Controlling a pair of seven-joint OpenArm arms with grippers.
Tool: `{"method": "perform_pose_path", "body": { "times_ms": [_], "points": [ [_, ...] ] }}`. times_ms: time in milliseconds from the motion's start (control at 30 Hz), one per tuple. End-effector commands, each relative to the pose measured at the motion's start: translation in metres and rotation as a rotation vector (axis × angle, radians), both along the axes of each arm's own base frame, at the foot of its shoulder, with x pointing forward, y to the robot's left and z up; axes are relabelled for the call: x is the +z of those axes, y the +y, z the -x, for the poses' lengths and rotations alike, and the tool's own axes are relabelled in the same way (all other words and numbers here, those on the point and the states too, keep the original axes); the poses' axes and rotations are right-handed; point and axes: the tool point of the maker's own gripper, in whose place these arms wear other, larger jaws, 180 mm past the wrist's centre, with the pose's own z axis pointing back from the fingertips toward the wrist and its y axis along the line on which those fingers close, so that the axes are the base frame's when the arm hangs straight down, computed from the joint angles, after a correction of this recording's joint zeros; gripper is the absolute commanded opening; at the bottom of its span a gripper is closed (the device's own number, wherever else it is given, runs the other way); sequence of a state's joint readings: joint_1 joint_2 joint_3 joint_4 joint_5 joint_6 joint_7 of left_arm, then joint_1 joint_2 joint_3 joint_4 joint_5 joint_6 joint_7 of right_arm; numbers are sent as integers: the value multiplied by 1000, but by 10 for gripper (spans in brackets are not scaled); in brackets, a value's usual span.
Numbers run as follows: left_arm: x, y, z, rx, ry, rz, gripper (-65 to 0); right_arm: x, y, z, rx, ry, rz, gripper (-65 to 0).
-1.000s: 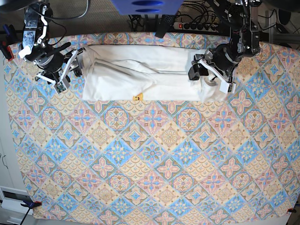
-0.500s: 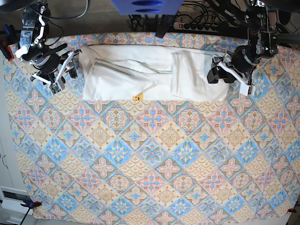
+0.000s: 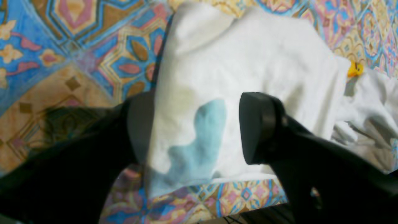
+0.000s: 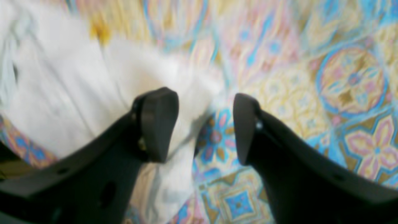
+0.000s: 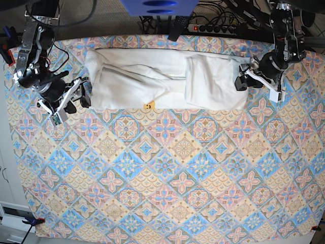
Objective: Fold the T-shirt properly
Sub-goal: 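Grasp the strip's other end with the right gripper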
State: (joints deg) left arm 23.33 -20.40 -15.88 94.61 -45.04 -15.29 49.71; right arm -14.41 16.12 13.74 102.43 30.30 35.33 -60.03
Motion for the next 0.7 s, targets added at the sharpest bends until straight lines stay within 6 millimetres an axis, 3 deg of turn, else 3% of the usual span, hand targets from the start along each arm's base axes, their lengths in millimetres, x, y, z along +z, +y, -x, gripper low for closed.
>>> {"method": "perform_pose_path", "body": {
  "times_ms": [0, 133, 300, 467, 667],
  "points": [
    [9, 4, -6, -5, -34, -9, -226, -5, -4, 7, -2, 29, -1, -332],
    [8, 4, -6, -6, -33, -8, -226, -17, -1, 13, -22, 72, -65, -304],
    [8, 3, -6, -7, -31, -7, -226, -23, 2, 16, -28, 93, -99, -139],
    [8, 3, -6, -8, -31, -7, -226, -27, 2, 18, -33, 105, -104, -140],
    [8, 3, -6, -8, -31, -7, -226, -58, 4, 35, -86, 199, -160, -140]
  ]
}}
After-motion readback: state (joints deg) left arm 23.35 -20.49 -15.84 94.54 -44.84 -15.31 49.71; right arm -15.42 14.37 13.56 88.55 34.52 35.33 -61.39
